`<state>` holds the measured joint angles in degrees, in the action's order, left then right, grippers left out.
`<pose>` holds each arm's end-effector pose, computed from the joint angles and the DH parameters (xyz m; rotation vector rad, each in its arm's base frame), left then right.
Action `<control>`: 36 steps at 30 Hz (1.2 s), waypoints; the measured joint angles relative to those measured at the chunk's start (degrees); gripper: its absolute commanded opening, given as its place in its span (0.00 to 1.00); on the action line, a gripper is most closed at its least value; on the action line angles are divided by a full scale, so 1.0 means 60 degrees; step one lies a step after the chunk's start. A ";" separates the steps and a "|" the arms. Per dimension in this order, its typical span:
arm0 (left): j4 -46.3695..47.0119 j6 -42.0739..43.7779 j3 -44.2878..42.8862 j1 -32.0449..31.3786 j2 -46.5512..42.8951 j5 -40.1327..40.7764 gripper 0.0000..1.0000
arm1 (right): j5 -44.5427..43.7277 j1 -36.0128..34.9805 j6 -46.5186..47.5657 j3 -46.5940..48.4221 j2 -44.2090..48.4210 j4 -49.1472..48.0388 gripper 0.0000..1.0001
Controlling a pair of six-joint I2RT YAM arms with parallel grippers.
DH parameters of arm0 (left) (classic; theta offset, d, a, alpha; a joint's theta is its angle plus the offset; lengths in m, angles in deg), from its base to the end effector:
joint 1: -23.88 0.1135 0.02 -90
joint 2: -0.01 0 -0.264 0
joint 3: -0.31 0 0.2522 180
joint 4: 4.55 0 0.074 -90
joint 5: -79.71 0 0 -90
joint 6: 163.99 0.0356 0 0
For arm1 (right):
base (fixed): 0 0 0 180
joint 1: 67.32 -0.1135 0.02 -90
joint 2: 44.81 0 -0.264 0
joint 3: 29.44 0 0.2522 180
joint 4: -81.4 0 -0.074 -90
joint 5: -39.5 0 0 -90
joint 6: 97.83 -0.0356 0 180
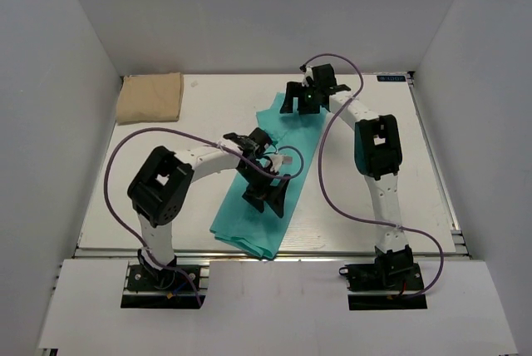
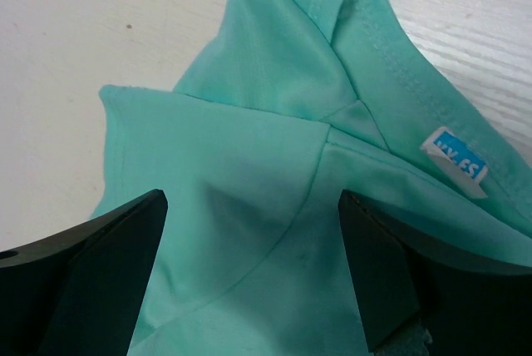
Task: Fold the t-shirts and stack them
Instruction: Rotate the tshirt 90 degrees
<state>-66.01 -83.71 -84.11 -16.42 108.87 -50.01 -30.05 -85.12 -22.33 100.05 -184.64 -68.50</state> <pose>0.2463 -0.2387 0.1579 -0.7616 -2.6506 0.9444 0.5213 0.1804 0.1689 -0.2591 2.3064 0.6977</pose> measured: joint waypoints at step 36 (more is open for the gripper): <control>0.4011 -0.3078 0.1843 0.3807 -0.3508 0.7515 1.00 | -0.5472 -0.1049 -0.1399 0.0954 -0.0058 0.4036 0.90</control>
<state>-41.95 -102.18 -73.05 6.42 87.82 -4.92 -62.88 -91.41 -30.72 105.77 -184.99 -44.28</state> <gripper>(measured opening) 0.994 0.896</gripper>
